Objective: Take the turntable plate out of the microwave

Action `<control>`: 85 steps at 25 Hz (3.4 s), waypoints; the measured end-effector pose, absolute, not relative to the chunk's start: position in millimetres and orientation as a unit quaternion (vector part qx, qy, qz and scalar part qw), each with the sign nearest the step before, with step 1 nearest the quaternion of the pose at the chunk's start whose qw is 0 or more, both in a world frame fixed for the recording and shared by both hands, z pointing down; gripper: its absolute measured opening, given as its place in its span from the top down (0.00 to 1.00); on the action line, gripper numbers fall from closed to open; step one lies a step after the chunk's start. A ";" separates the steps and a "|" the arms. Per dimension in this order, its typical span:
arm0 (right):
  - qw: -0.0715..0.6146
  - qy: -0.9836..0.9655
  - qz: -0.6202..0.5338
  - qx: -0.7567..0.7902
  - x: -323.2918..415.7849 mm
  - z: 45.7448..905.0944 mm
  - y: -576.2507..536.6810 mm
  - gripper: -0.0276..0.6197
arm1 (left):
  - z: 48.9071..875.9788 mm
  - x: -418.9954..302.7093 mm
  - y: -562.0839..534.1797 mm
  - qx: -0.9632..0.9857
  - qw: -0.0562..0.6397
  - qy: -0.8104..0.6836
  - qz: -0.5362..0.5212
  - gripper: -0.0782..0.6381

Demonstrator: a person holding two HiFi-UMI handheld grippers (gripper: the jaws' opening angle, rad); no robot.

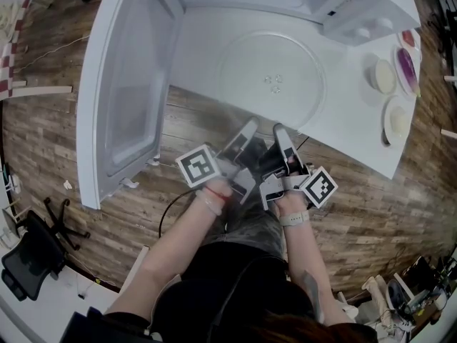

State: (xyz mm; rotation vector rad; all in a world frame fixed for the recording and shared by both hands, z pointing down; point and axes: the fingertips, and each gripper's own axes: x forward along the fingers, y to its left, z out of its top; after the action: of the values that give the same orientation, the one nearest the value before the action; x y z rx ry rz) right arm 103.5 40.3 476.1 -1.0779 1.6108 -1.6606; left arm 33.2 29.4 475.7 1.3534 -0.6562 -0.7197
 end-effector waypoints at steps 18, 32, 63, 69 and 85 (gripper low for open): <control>0.210 0.632 -0.642 -0.380 90.2 476.8 58.0 0.86 | 483.1 59.0 27.6 0.640 0.665 -0.264 -0.279 0.85; 0.229 0.623 -0.645 -0.378 93.5 479.2 52.7 0.87 | 474.6 56.3 30.9 0.609 0.683 -0.243 -0.322 0.84; 0.282 0.601 -0.652 -0.367 107.7 482.4 41.6 0.88 | 472.1 43.9 64.3 0.612 0.694 -0.230 -0.301 0.84; 0.283 0.601 -0.649 -0.371 109.2 477.8 51.5 0.88 | 465.8 38.3 62.4 0.630 0.682 -0.235 -0.289 0.84; 0.212 0.704 -0.564 -0.376 101.5 427.4 70.0 0.88 | 421.5 54.5 63.3 0.739 0.600 -0.212 -0.222 0.87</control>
State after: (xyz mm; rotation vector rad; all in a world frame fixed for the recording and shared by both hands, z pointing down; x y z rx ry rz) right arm 101.5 70.0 427.4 -1.0456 1.9560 -1.5653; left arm 54.5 63.3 421.5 1.7134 -0.4920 -0.5136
